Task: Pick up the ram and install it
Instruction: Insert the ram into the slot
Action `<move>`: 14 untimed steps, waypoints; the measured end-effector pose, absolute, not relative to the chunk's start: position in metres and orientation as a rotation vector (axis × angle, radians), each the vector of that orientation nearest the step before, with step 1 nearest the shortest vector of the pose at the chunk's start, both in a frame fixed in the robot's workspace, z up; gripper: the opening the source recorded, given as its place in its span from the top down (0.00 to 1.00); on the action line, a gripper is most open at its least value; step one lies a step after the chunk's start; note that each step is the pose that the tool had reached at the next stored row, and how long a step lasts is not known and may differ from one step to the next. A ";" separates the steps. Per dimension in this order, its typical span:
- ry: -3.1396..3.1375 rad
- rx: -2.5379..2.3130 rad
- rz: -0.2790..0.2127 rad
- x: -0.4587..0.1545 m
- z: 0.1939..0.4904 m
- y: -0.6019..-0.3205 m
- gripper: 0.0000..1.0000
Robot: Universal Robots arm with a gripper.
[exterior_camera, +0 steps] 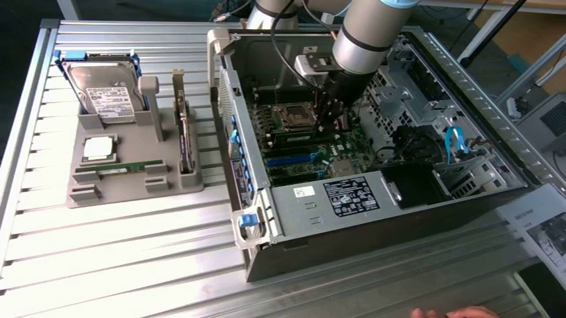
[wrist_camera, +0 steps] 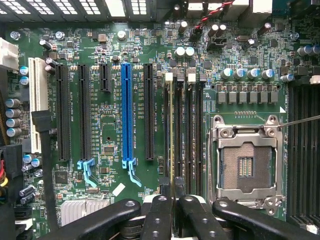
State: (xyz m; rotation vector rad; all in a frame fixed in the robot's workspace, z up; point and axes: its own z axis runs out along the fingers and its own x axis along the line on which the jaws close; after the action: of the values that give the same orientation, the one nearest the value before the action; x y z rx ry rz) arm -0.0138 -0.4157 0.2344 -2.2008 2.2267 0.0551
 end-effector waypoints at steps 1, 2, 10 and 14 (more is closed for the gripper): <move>2.227 -2.201 0.055 -0.014 0.234 -0.416 0.88; 2.227 -2.201 0.055 -0.014 0.234 -0.416 0.88; 2.227 -2.201 0.055 -0.014 0.232 -0.416 0.88; 2.227 -2.201 0.055 -0.014 0.231 -0.416 0.88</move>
State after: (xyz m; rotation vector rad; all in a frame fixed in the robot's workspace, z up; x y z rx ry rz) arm -0.0138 -0.4157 0.2313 -2.2009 2.2268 0.0550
